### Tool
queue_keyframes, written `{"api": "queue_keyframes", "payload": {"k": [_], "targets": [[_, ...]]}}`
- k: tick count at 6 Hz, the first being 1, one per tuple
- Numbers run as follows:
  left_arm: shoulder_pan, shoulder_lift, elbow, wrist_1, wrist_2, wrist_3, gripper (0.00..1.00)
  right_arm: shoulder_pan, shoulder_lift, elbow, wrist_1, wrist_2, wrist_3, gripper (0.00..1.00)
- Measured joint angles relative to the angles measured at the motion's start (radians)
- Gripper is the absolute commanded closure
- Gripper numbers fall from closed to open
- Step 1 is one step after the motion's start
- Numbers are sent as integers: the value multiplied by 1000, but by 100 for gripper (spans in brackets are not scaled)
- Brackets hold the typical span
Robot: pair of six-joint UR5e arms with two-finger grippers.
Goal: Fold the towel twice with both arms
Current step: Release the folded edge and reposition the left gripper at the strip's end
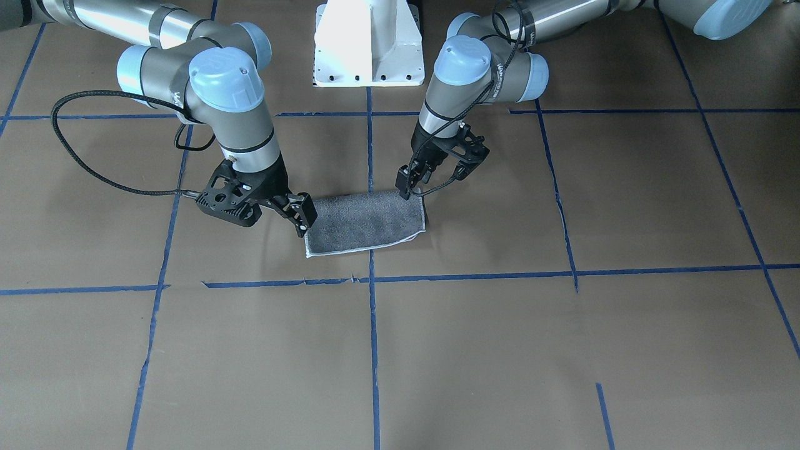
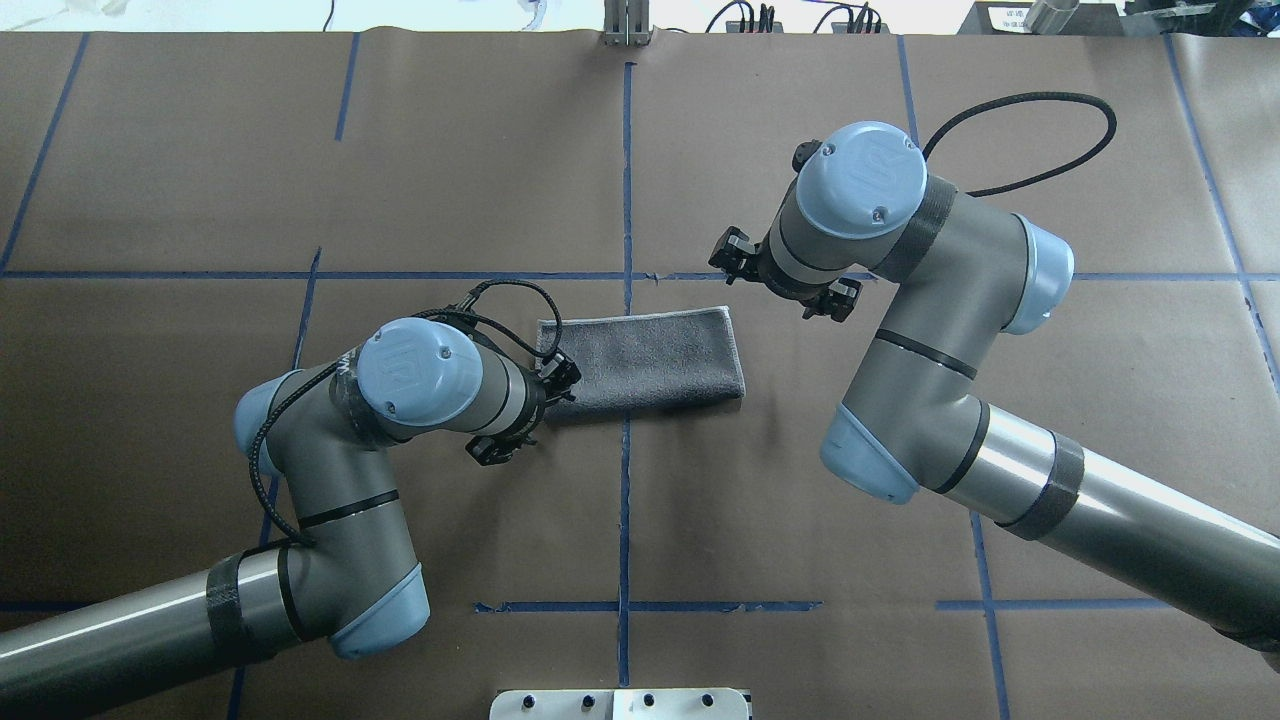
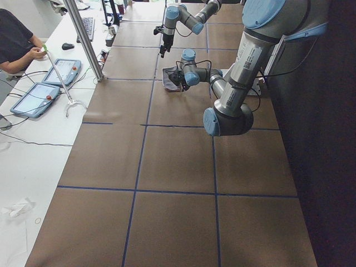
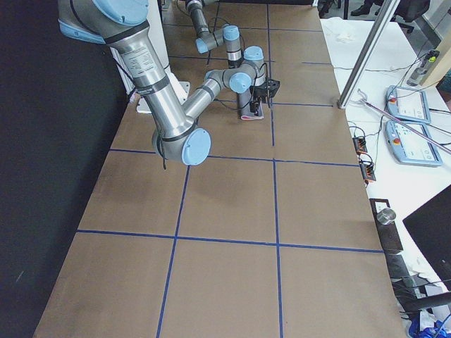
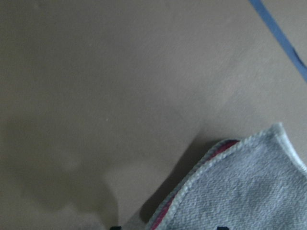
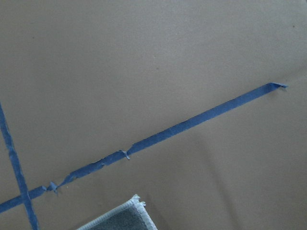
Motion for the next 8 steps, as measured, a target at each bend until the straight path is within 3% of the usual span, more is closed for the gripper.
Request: {"api": "queue_keyframes", "payload": {"k": [2,5,7,8], "targets": [[1,-1,1,2,2,4,35,0,-2,1,0,-2,0,0],[-2,0,1,2,3,14,54,-3,-2,1,0,-8,1,0],[-5,0,1,1,4,14,93,-7,-2,3,0,-10,1,0],[-7,0,1,1,4,14,99,-8,-2,3,-1,-11,2,0]]}}
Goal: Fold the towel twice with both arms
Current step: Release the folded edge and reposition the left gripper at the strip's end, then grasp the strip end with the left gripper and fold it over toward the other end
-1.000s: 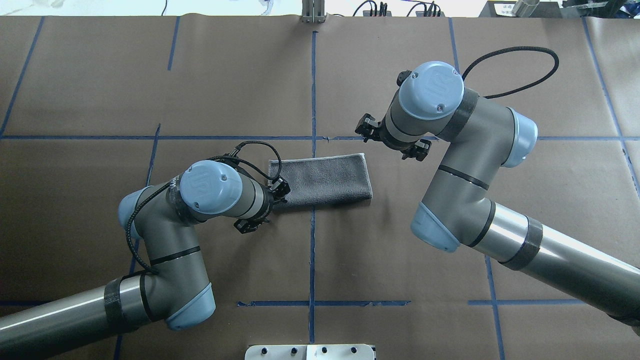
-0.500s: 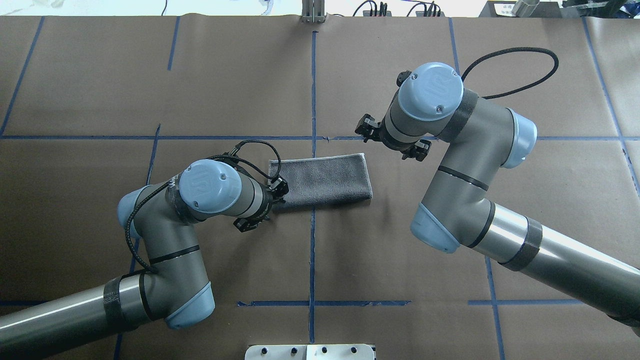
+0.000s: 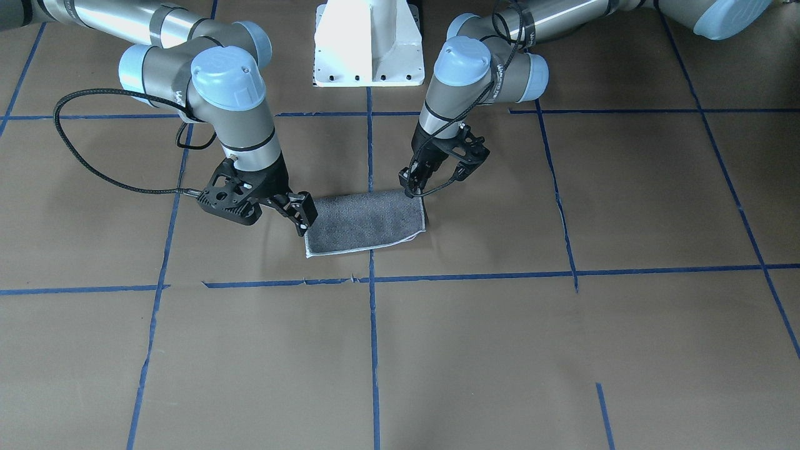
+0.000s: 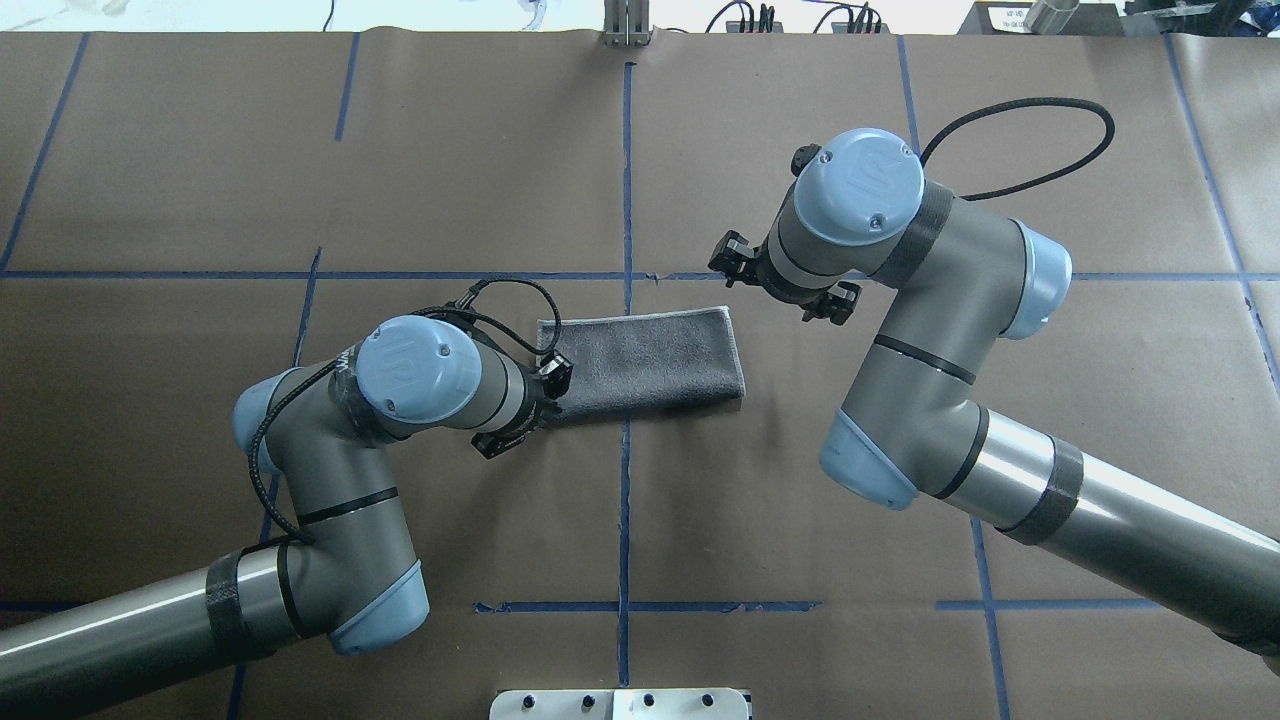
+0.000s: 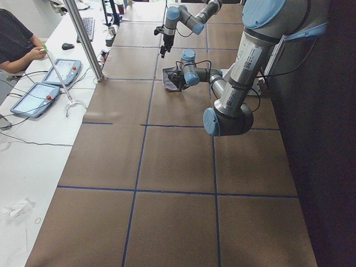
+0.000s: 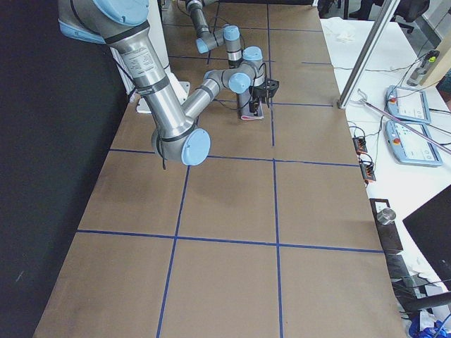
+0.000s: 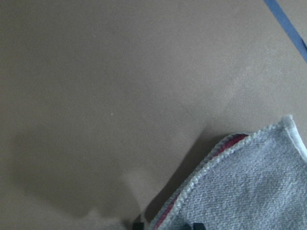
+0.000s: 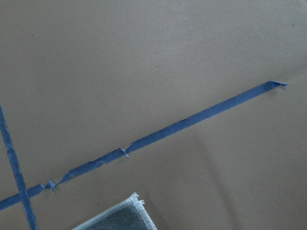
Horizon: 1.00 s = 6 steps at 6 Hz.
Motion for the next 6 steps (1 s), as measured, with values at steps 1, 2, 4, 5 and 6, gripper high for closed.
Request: {"api": "queue_keyframes", "payload": {"k": [1,2,4,5,6], "targets": [[-4,0,-1,0,0,0,100,-1,0,0,0,0,1,0],[-10,0,-7,1,1,2,100,-2,0,-1,0,0,1,0],[-34,14,-20,4,-2,23,100,-2,-3,11,-1,1,0,0],[-48,26,-34,5,-4,63,100,3,-19,37,-2,6,-1,0],[-65,28,-51,7,-5,93,99,17,-42,66,-5,12,-8,0]]}}
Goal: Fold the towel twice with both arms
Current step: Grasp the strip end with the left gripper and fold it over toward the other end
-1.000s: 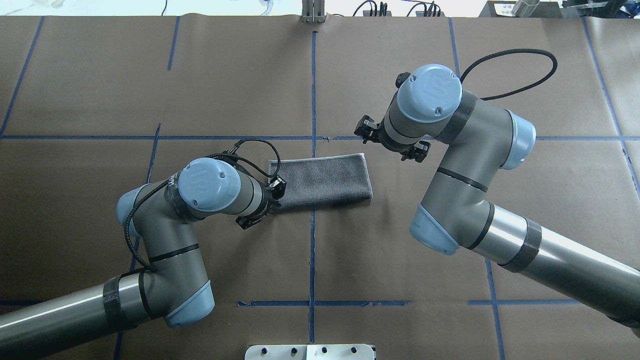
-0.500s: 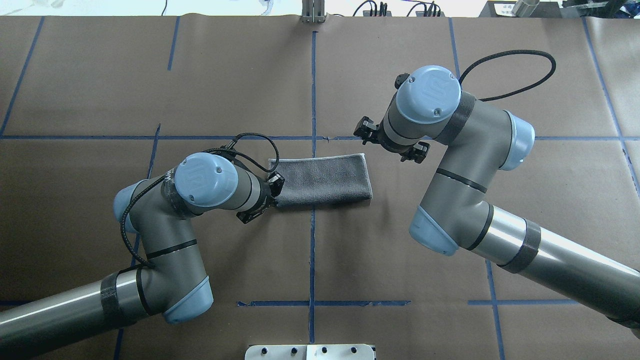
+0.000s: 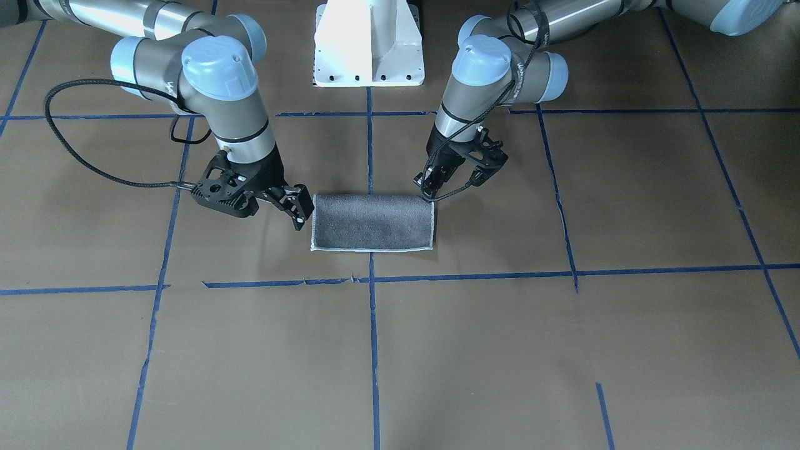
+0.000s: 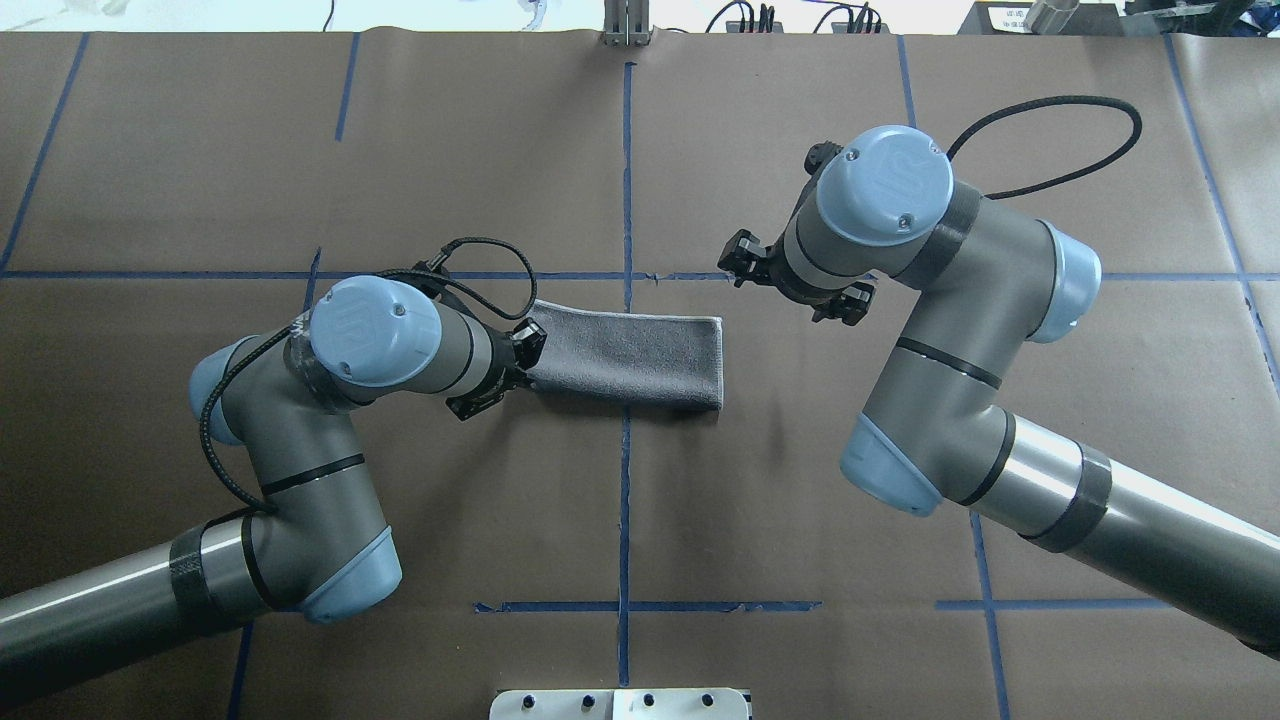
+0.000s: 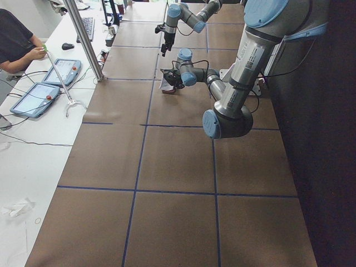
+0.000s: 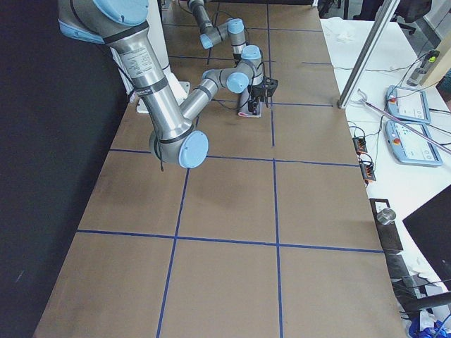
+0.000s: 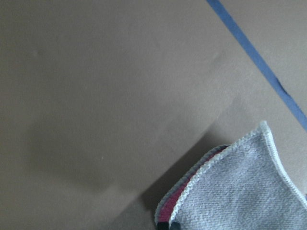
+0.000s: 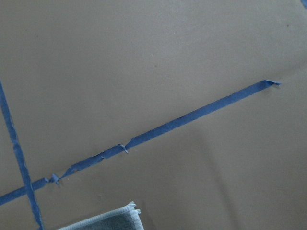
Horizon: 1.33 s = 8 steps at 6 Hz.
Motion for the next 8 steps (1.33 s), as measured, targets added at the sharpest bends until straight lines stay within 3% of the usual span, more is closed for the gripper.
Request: {"api": "queue_keyframes", "payload": {"k": [2,5,6,7,8], "targets": [[1,-78,2,-5,6,20,98,53,-76,68,-6,30,-45,0],[116,-218,86,-18,159,134,98,86,-142,121,-7,52,-71,0],[124,-282,170,-53,179,169,61,87,-164,143,-7,56,-72,0],[127,-351,291,-121,196,217,1,87,-179,163,-8,63,-72,0],[128,-394,387,-186,210,282,0,87,-186,178,-8,67,-72,0]]}}
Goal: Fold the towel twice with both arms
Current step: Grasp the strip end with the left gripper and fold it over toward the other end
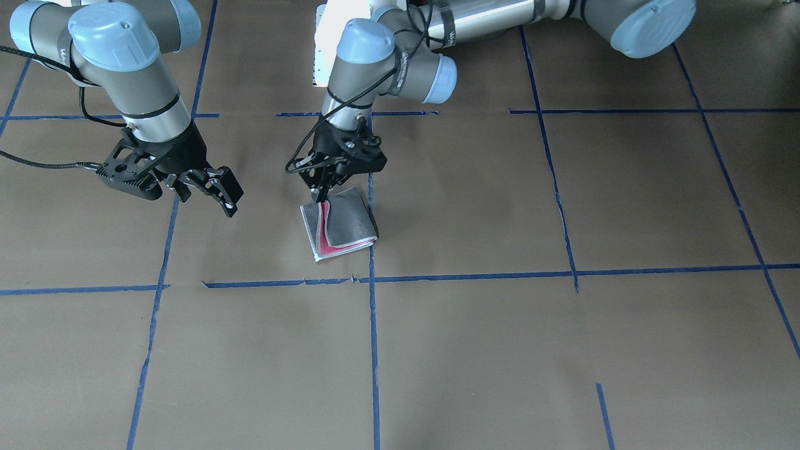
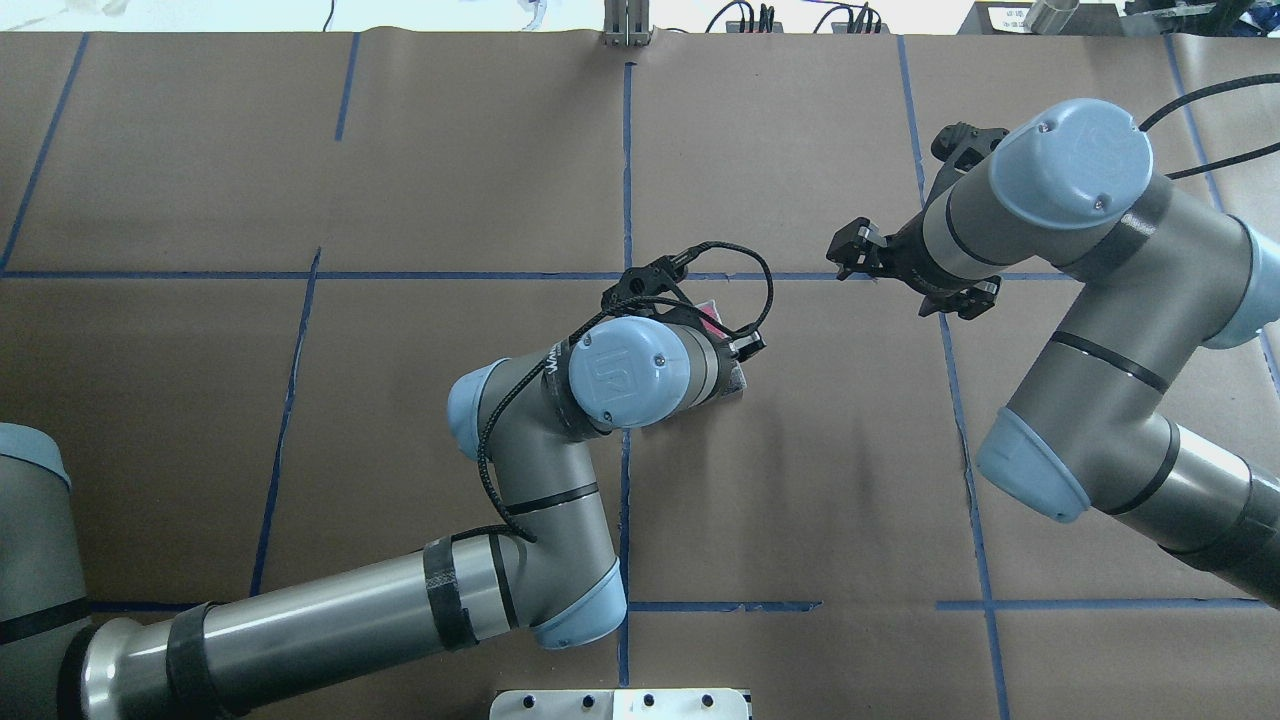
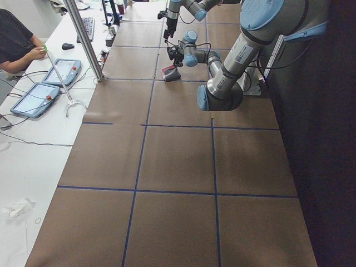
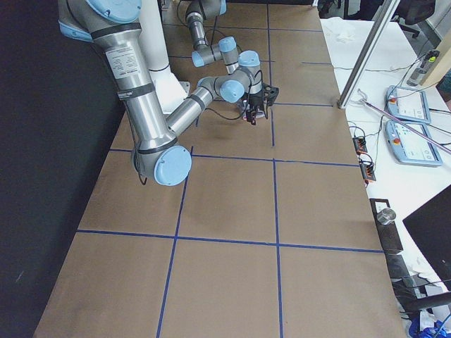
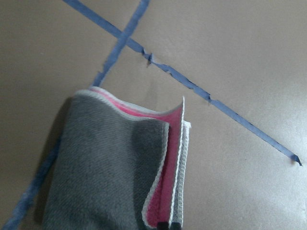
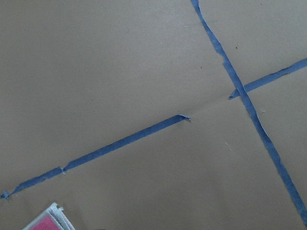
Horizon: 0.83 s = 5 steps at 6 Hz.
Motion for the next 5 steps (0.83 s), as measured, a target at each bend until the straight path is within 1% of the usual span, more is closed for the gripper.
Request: {"api": "queue_keyframes", "payload": {"k": [1,2,3,4,5], "targets": [[0,-9,19,-29,5,52,0,-1,-1,7,0,1,1,0],[-6,7,-30,-41,6,73,0,3,-3,13,0,8,1,0],[-20,54,-123,-45,4,82,0,31,-12,19,0,50,-5,0],[-46,111,-210,-46,0,87,0,84,-36,23,3,124,-46,0],[-86,163,-265,-45,-12,99,0,144,-72,26,6,180,-143,0]]}}
